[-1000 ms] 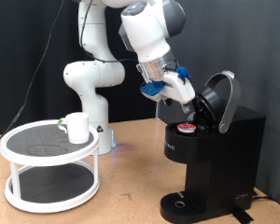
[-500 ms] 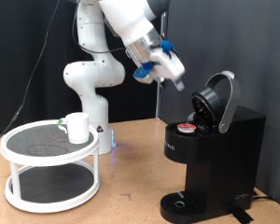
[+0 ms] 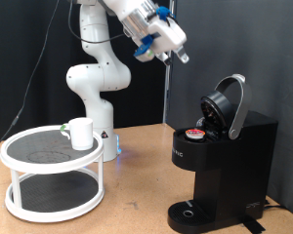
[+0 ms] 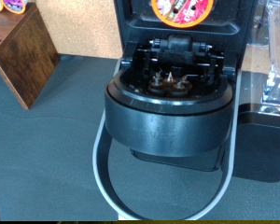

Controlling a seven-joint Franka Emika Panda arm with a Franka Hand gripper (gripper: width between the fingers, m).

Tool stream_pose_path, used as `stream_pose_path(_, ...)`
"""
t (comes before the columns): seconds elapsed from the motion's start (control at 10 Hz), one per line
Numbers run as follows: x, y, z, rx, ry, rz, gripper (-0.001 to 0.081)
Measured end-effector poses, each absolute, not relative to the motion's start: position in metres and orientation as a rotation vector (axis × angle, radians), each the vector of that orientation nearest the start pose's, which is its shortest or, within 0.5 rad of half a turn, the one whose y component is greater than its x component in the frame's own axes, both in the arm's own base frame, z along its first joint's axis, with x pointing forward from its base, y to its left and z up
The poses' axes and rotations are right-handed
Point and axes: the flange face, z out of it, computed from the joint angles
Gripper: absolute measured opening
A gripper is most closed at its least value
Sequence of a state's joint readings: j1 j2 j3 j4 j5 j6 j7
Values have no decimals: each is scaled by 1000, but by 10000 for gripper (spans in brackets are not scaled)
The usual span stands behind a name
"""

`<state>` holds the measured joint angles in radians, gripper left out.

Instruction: Make a cup of coffee with the keurig machine

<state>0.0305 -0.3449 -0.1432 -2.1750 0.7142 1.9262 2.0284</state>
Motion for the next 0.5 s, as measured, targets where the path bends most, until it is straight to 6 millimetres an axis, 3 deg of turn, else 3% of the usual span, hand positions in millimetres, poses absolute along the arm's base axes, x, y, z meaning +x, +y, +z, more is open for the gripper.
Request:
stream_pose_path(0.3,472,-5,560,-901,2329,789,734)
stream_pose_path(0.5,482,19,569,-862,2264,846,734)
